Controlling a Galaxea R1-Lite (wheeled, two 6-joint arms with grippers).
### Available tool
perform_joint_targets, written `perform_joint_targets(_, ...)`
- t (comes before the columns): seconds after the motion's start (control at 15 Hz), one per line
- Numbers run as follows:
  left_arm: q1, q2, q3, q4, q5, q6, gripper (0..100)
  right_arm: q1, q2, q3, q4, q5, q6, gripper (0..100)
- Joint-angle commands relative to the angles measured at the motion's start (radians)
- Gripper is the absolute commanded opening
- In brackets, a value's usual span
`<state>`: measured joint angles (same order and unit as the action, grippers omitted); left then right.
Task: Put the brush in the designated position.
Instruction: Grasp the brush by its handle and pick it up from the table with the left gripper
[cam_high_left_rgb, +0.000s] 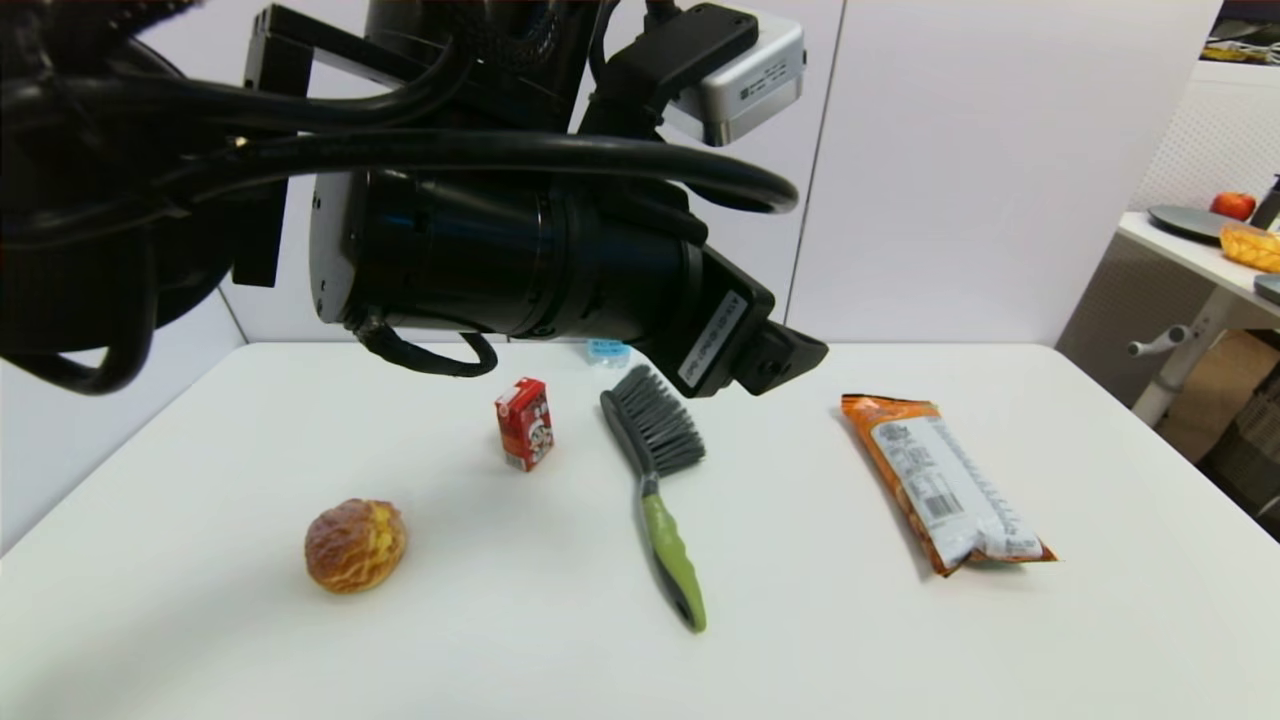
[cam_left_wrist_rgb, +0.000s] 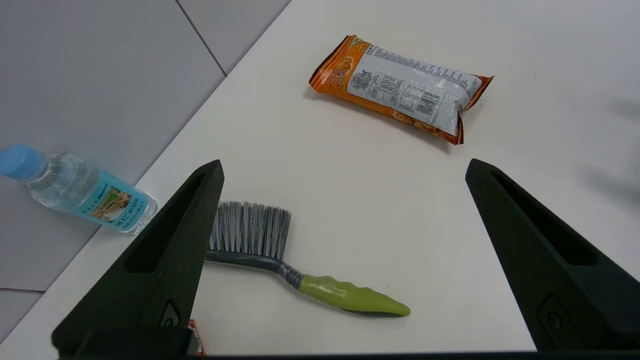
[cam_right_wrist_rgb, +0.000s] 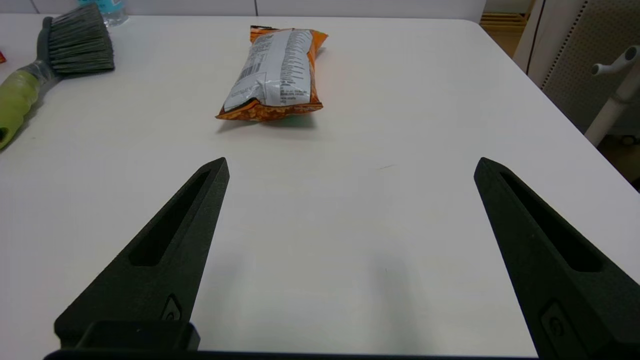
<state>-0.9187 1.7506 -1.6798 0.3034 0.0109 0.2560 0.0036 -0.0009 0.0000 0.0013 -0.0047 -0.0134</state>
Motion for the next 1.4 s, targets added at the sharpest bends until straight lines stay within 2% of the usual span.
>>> perform_joint_targets(0.07,0.009,0.003,0.023,-0.024,0.0,-0.014,100,-0.001,0.001,0.002,0.0,0.0,0.0,100)
perform_joint_targets(0.2,0.011,0.012,0.025,-0.027,0.0,-0.027,100,0.001,0.001,0.002,0.0,0.0,0.0,100)
perform_joint_targets(0.4,0.012,0.043,-0.001,-0.041,0.003,-0.139,100,-0.001,0.001,0.002,0.0,0.0,0.0,100)
perform_joint_targets(0.53,0.046,0.073,-0.029,-0.049,0.006,-0.142,100,0.001,0.001,0.002,0.0,0.0,0.0,100)
perform_joint_targets(0.6,0.052,0.076,-0.026,-0.047,0.038,-0.146,100,-0.001,0.001,0.002,0.0,0.0,0.0,100)
perform_joint_targets(0.67,0.054,0.079,-0.001,-0.046,0.123,-0.165,100,-0.001,0.001,0.002,0.0,0.0,0.0,100)
perform_joint_targets(0.73,0.052,0.081,0.018,-0.046,0.233,-0.23,100,0.001,0.001,0.002,0.0,0.0,0.0,100)
perform_joint_targets(0.8,0.052,0.092,0.022,-0.04,0.354,-0.36,100,-0.001,0.001,0.002,0.0,0.0,0.0,100)
perform_joint_targets(0.93,0.052,0.141,0.006,-0.033,0.451,-0.573,100,-0.001,0.001,0.002,0.0,0.0,0.0,100)
perform_joint_targets(1.07,0.06,0.187,0.006,0.002,0.46,-0.758,100,0.001,0.001,0.002,0.0,0.0,0.0,100)
perform_joint_targets(1.27,0.061,0.251,-0.026,0.229,0.455,-1.104,100,-0.001,0.001,0.002,0.0,0.0,0.0,100)
perform_joint_targets(1.4,0.061,0.28,-0.058,0.353,0.443,-1.205,100,0.001,0.001,0.002,0.0,0.0,0.0,100)
